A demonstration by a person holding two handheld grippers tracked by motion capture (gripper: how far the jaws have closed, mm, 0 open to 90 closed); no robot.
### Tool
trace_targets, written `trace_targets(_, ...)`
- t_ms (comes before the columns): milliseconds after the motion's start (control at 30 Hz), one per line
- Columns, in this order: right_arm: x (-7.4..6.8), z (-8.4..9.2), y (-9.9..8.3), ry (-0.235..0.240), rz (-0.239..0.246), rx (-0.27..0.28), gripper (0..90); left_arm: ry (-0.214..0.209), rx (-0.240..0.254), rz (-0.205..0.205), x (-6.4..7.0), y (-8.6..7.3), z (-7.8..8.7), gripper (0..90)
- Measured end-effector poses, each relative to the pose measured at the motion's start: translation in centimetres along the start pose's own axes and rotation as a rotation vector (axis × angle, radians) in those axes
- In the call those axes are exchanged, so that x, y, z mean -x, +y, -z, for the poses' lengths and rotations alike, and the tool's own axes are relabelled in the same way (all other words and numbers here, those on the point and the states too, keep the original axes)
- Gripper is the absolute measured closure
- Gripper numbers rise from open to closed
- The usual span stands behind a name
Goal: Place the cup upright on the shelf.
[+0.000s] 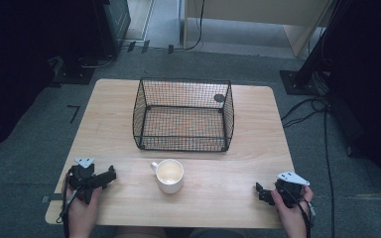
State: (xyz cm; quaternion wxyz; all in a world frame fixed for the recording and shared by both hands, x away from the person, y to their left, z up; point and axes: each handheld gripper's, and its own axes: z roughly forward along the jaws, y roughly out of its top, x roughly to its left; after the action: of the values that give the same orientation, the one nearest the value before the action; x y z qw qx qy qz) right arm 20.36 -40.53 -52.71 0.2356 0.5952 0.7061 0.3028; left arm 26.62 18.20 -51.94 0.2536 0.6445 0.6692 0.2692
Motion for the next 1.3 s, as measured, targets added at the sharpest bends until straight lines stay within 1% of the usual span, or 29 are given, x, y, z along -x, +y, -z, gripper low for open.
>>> trace_targets(100,0.0,0.0,0.0,-0.003,-0.002,0.0,0.0,0.002,-0.001,0.004,0.0,0.0,0.0,0.0)
trace_targets(167,-0.1,0.0,0.0,-0.011,-0.011,-0.001,0.0,0.003,-0.001,0.004,0.0,0.0,0.0,0.0)
trace_targets(233,-0.3,0.1,0.1,-0.001,-0.007,-0.007,0.0,0.003,-0.001,0.004,0.0,0.0,0.0,0.0)
trace_targets(333,-0.9,0.4,0.5,0.015,-0.001,0.001,0.0,0.003,0.0,0.006,0.0,0.0,0.0,0.0)
trace_targets(467,-2.1,1.3,1.7,0.048,0.01,0.028,0.0,0.003,-0.001,0.004,0.0,0.0,0.0,0.0)
trace_targets(500,-2.1,1.3,1.7,0.048,0.01,0.028,0.0,0.004,0.001,0.006,0.0,0.0,0.0,0.0)
trace_targets(600,-3.2,2.0,2.7,0.07,0.023,0.053,0.0,0.004,0.0,0.006,0.0,0.0,0.0,0.0)
trace_targets(700,-4.1,2.4,3.5,0.085,0.035,0.063,0.0,0.004,0.0,0.006,0.0,0.0,0.0,0.0)
trace_targets(767,-4.9,2.6,4.1,0.107,0.041,0.069,0.0,0.004,0.0,0.006,0.0,0.0,0.0,0.0)
trace_targets(1000,-7.1,3.1,5.8,0.156,0.089,0.083,0.0,0.003,0.0,0.005,0.0,0.0,0.0,0.0)
trace_targets(1033,-7.8,3.2,6.1,0.166,0.097,0.085,0.0,0.004,0.001,0.006,0.0,0.0,0.0,0.0)
trace_targets(1100,-8.0,3.3,6.3,0.169,0.101,0.086,0.0,0.004,0.0,0.005,0.0,0.0,0.0,0.0)
trace_targets(1167,-8.8,3.3,6.7,0.187,0.114,0.089,0.0,0.003,0.0,0.006,0.0,0.0,0.0,0.0)
trace_targets(1300,-9.8,3.2,7.1,0.21,0.133,0.09,0.0,0.003,-0.001,0.005,0.0,0.0,0.0,0.0)
